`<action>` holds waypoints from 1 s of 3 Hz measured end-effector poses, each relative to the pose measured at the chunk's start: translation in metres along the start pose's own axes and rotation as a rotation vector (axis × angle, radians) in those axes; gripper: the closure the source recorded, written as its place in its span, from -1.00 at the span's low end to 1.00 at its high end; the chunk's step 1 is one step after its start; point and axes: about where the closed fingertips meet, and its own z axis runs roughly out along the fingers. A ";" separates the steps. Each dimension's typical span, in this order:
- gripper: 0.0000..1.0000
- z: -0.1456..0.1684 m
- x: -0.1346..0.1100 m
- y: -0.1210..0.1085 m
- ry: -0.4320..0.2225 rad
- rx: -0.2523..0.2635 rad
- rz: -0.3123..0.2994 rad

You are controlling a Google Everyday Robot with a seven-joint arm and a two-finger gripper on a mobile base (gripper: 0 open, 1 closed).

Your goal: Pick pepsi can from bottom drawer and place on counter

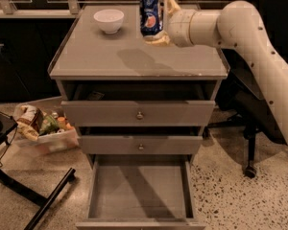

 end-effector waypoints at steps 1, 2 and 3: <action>1.00 -0.011 0.047 -0.009 0.084 0.002 0.174; 1.00 -0.016 0.092 -0.002 0.182 -0.019 0.326; 1.00 -0.017 0.116 0.002 0.272 -0.065 0.411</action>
Offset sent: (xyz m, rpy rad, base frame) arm 0.0528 -0.1137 -0.0860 0.1153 0.4889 -0.3511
